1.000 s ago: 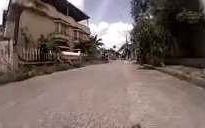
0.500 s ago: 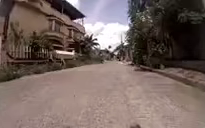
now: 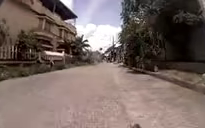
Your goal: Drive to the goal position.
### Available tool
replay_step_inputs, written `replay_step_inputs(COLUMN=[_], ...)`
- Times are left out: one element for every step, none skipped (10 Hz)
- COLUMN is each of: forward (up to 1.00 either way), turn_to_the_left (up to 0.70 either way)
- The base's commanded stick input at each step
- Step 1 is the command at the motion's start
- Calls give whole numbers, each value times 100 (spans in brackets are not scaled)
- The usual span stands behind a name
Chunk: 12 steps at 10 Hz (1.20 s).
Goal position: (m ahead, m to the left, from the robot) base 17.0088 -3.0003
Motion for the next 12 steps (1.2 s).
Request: replay_step_inputs(forward=[70, 70, 70, 70, 70, 70, 70, 70, 70, 70, 70, 70], turn_to_the_left=[1, 1, 1, 1, 1, 1, 1, 1, -12, -24, -33, -4])
